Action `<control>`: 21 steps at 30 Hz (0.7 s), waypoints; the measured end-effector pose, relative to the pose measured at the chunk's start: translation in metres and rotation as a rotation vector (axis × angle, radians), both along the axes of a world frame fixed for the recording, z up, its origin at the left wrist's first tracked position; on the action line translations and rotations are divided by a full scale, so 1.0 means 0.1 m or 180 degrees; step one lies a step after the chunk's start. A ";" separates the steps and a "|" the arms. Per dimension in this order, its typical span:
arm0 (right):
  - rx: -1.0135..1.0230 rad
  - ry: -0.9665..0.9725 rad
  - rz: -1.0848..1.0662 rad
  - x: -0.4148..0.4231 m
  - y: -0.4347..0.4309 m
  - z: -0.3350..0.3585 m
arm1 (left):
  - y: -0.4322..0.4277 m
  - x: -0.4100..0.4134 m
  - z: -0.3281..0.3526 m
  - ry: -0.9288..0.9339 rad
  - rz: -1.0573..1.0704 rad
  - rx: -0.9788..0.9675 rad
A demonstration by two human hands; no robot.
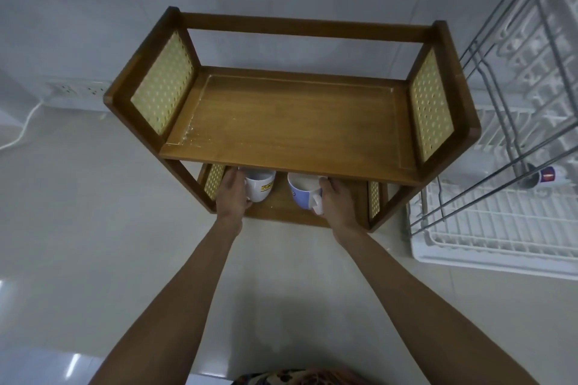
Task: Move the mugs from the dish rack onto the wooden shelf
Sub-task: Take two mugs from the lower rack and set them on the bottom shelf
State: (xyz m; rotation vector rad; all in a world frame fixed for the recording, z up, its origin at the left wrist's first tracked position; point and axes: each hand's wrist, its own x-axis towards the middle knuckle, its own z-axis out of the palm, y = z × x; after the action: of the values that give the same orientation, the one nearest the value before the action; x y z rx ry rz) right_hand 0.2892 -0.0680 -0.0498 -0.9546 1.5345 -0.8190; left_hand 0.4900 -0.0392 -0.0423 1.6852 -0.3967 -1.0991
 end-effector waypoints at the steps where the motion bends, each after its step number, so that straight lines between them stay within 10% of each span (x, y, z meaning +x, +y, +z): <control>1: 0.0005 0.0038 0.0016 0.02 -0.01 -0.01 | -0.02 0.00 -0.01 -0.0023 -0.0001 0.0001; 21: -0.0138 0.0511 0.0620 0.09 0.00 0.12 | 0.03 0.09 0.00 -0.0069 -0.0051 -0.0052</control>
State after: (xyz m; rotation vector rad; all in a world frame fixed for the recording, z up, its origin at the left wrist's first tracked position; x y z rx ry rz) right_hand 0.2977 -0.0680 -0.0377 -1.2055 1.5359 -0.6518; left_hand 0.4994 -0.0367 -0.0421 1.6835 -0.4327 -1.0872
